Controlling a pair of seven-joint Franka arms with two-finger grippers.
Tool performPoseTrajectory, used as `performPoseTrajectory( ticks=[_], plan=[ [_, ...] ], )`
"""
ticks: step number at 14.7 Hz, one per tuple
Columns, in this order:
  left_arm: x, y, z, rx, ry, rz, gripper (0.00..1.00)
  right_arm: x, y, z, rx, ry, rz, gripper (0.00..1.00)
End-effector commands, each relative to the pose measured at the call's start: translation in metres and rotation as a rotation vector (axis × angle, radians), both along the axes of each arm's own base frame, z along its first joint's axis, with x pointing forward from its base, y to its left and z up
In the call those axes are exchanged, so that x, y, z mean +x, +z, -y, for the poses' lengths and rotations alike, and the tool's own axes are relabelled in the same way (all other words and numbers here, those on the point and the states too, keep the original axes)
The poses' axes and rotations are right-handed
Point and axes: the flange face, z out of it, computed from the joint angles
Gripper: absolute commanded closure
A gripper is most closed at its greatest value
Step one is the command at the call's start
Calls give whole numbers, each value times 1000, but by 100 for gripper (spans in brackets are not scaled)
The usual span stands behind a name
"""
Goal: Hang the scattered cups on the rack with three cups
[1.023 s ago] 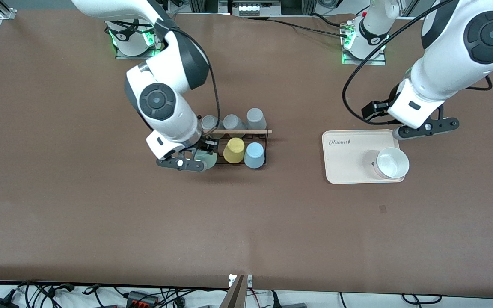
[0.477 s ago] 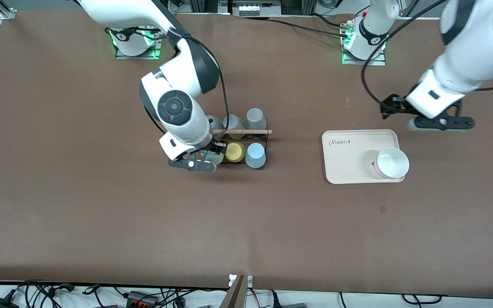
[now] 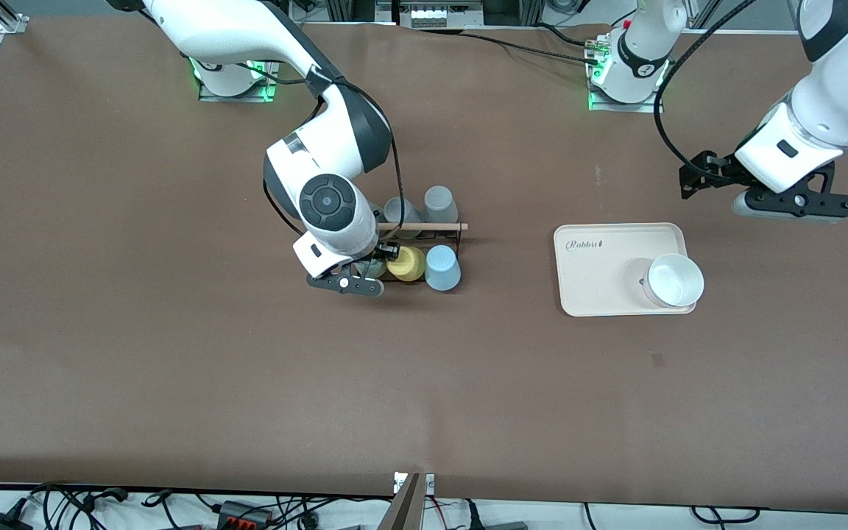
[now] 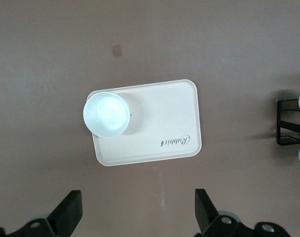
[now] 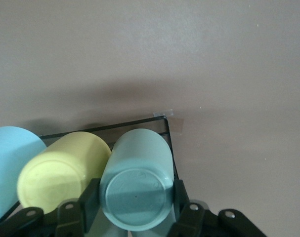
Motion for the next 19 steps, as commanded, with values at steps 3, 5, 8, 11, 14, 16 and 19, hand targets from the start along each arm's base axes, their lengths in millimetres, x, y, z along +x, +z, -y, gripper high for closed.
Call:
performPoseTrajectory(
  ticks=[3, 5, 8, 11, 14, 16, 19],
  plan=[
    [-15, 10, 4, -2, 94, 3, 0, -1, 3, 1, -6, 2, -1, 0],
    [-15, 9, 5, -3, 93, 14, 0, 5, 16, 4, 12, 30, 21, 0],
    [-15, 9, 7, -3, 94, 12, 0, 27, 74, 39, 28, 24, 81, 0],
    [-12, 9, 5, -6, 100, 16, 0, 67, 131, 130, 27, -64, 91, 0],
    [-13, 11, 4, -4, 102, 13, 0, 86, 172, 225, 31, -118, 106, 0],
    [-12, 11, 2, -5, 106, 15, 0, 84, 186, 270, 23, -75, 72, 0],
    [-13, 12, 10, -5, 94, 18, 0, 77, 207, 331, 6, -29, 63, 0]
  ],
)
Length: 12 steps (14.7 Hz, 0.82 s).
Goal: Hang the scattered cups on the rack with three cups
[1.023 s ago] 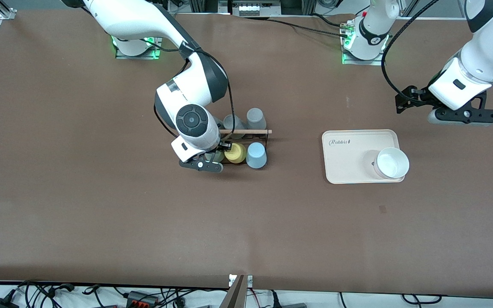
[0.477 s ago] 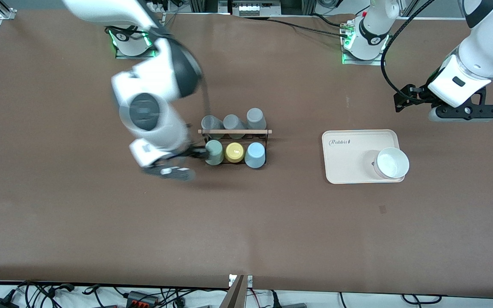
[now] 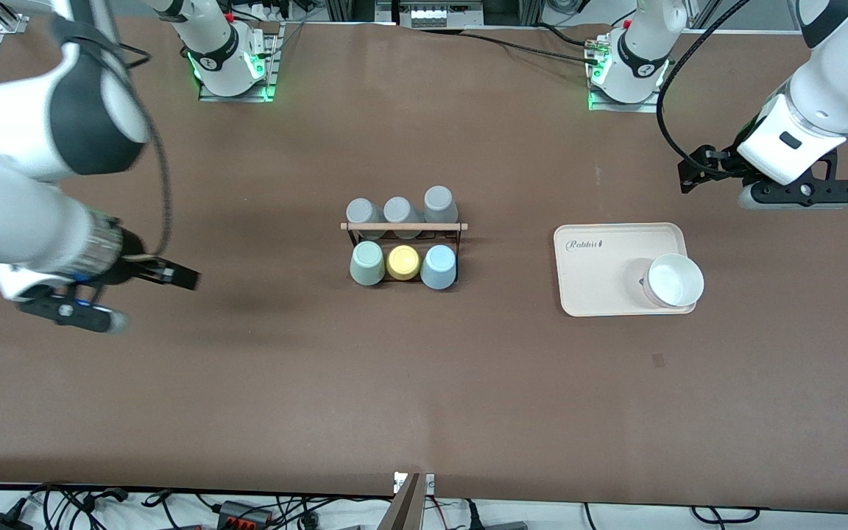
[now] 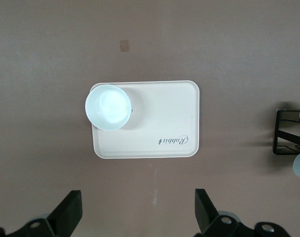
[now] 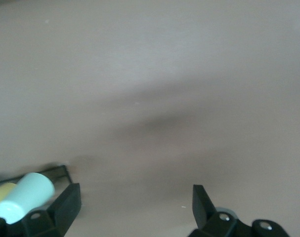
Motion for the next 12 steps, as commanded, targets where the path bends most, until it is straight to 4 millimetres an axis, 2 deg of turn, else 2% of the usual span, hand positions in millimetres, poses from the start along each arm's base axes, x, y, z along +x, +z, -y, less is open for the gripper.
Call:
performPoseTrajectory(
  ticks=[1, 3, 4, 6, 10, 12],
  plan=[
    [-6, 6, 3, -14, 5, 9, 0, -19, 24, 36, -3, 84, 4, 0],
    [-6, 5, 0, -14, 10, 7, 0, -33, 40, 67, -8, 126, 12, 0],
    [-6, 5, 1, -16, 9, 7, 0, -43, 47, 71, -11, 138, 18, 0],
    [-6, 5, 3, -16, 6, 7, 0, -65, 59, 74, -71, 144, 53, 0],
    [-6, 6, 5, -16, 3, 10, 0, -114, 49, 74, -81, 152, 124, 0],
    [-6, 6, 6, -16, 1, 10, 0, -117, 48, 74, -77, 150, 99, 0]
  ],
)
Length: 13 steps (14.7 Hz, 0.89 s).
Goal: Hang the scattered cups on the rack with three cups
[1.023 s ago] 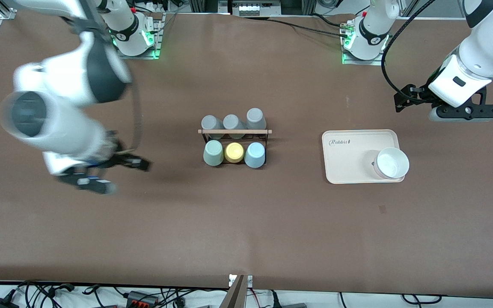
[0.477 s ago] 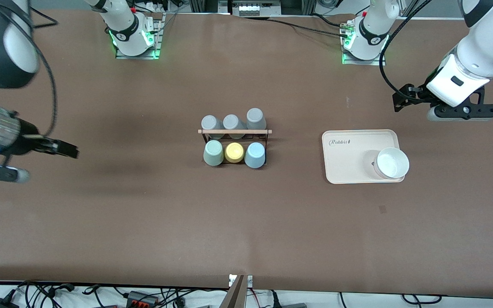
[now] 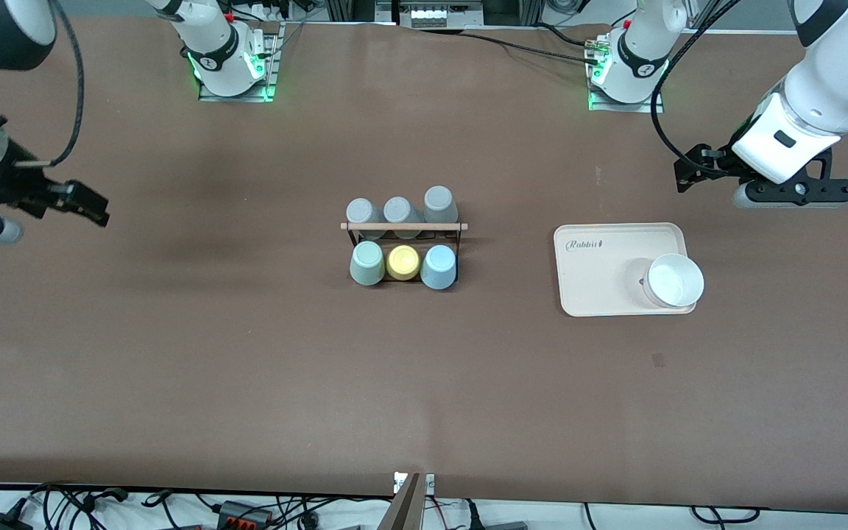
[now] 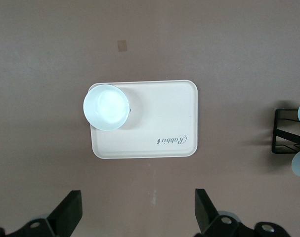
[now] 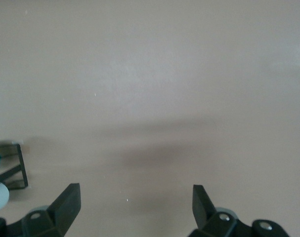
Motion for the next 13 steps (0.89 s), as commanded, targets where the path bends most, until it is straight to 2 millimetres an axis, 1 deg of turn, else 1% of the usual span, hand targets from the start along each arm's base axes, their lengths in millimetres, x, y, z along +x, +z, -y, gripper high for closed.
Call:
performPoseTrajectory(
  ticks=[1, 2, 3, 4, 6, 7, 13],
  plan=[
    [-6, 6, 2, -17, 4, 10, 0, -21, -4, 0, -13, 13, -9, 0],
    [-6, 6, 4, -17, 1, 10, 0, -20, -2, -1, -8, 12, -9, 0],
    [-6, 6, 6, -16, 0, 10, 0, -17, 5, -1, -6, 29, 6, 0],
    [-6, 5, 7, -16, -4, 10, 0, -12, 6, -2, -2, 24, 2, 0],
    [-7, 6, 8, -16, -4, 10, 0, -6, 16, -3, 3, 23, 12, 0],
    [-7, 6, 8, -14, -4, 10, 0, -3, 16, -5, 6, 26, 12, 0],
    [-7, 6, 9, -16, -7, 11, 0, -7, 22, -3, 64, 14, 2, 0]
  ],
)
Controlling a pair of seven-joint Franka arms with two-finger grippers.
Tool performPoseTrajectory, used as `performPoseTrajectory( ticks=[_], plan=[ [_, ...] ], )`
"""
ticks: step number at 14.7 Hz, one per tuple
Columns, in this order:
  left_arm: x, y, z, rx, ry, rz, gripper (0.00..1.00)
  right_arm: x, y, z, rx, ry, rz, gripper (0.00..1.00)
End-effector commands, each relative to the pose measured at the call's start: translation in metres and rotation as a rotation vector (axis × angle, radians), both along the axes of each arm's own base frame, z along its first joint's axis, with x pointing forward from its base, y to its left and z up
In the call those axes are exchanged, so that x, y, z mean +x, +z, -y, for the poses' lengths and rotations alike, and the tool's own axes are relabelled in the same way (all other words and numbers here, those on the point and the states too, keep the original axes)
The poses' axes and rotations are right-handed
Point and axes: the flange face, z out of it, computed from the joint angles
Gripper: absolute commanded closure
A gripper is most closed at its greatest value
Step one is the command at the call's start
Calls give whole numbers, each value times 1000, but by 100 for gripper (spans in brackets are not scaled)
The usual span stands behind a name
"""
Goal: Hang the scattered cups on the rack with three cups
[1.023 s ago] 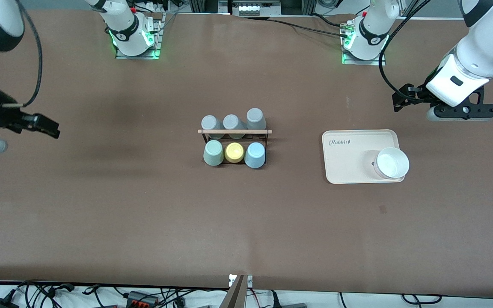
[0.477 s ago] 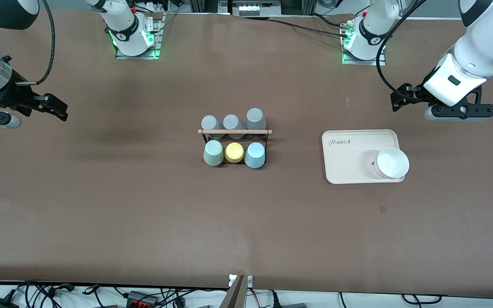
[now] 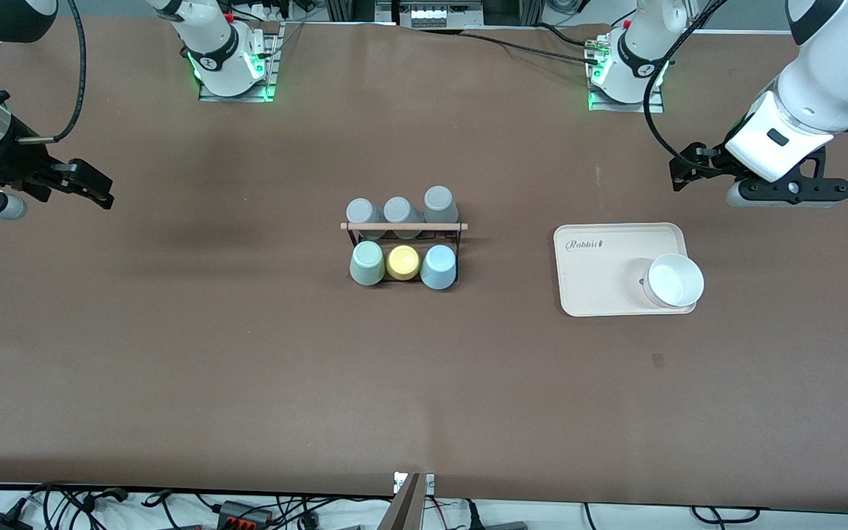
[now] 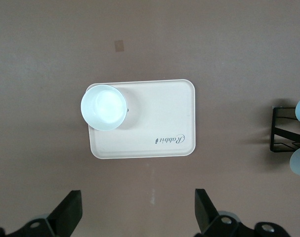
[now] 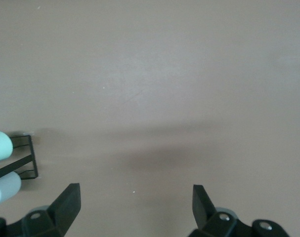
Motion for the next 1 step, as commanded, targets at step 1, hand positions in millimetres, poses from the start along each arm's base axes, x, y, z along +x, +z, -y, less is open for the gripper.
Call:
performPoseTrajectory(
  ticks=[1],
  plan=[
    [-6, 5, 3, -16, 4, 9, 0, 0, 7, 0, 22, 17, -5, 0]
  ],
)
